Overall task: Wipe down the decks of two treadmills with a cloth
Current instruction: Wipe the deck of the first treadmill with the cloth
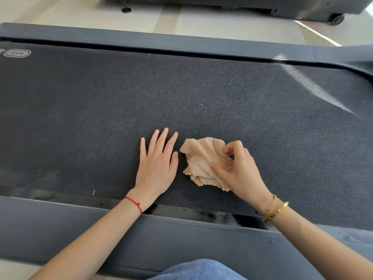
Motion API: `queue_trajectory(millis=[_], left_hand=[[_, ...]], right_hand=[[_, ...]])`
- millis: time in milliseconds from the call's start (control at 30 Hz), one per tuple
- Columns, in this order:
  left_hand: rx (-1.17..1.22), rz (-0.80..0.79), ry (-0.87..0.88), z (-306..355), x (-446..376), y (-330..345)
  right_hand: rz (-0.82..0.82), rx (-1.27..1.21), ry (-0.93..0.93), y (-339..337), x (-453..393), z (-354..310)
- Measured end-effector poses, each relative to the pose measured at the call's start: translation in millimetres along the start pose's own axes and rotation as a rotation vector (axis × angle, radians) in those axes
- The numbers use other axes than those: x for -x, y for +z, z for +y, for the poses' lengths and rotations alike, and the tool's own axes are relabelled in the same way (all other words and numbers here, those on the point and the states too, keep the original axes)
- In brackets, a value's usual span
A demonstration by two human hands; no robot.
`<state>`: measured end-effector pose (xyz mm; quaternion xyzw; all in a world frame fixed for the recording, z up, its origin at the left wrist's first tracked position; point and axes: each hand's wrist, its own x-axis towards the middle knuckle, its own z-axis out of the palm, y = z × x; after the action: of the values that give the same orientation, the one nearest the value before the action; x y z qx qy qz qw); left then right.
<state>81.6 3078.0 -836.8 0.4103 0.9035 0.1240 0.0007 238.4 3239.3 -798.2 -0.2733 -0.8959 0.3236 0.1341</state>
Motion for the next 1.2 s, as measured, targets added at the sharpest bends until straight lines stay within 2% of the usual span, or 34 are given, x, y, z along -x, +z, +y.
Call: queue_trajectory(millis=[433, 667, 933, 1200], left_hand=[[0.07, -0.024, -0.005, -1, 0, -5], [0.173, -0.079, -0.095, 6, -2, -27], [0.307, -0.019, -0.254, 6, -12, -120], [0.285, 0.061, -0.417, -9, -11, -245]], right_hand=[[0.057, -0.293, 0.134, -2, -8, -1], [0.054, -0.516, 0.221, -23, -29, -7], [-0.066, -0.616, 0.356, -65, -58, -69], [-0.212, -0.656, 0.421, -118, -91, -169]])
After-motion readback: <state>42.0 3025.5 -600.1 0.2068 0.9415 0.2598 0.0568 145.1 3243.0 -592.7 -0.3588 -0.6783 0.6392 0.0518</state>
